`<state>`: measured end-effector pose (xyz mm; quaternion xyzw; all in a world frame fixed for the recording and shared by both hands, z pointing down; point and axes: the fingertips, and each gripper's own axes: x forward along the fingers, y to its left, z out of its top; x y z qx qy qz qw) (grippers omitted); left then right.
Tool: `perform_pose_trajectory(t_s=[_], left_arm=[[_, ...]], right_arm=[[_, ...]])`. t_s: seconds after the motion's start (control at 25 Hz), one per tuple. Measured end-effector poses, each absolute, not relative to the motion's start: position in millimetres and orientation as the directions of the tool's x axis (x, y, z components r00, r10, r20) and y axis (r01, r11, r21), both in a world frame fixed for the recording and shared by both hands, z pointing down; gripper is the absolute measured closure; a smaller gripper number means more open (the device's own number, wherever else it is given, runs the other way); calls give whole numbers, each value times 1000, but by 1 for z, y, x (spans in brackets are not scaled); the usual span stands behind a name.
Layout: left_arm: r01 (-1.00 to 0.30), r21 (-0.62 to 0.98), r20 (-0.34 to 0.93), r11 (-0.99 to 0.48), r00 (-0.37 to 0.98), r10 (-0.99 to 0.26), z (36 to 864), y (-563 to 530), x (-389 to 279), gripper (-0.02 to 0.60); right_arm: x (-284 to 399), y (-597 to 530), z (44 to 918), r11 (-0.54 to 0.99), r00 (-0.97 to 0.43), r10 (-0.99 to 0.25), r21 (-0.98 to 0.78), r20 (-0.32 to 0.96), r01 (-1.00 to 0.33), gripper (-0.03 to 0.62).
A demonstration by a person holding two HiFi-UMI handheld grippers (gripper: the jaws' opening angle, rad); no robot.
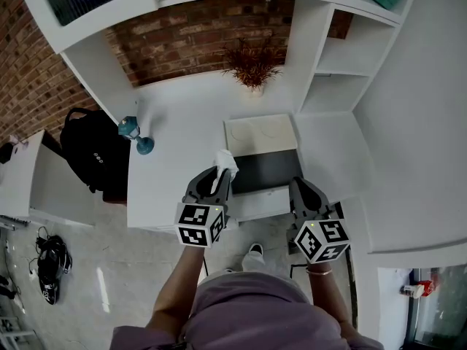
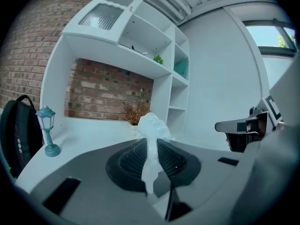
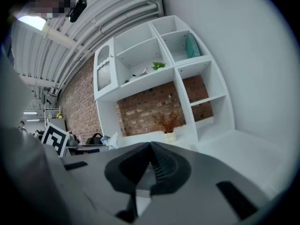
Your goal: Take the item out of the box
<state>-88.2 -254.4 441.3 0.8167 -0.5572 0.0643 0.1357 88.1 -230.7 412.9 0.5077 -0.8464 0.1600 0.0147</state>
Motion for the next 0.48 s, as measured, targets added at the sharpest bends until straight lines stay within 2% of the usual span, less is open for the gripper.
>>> perform_pose_trajectory(t_s=[0.48], left_arm=[[-924,165,258,-345,378,-889,446,-257,-83,512]], right_arm=[[96,-232,417,416,-469,-862,-260,193,-871,596]])
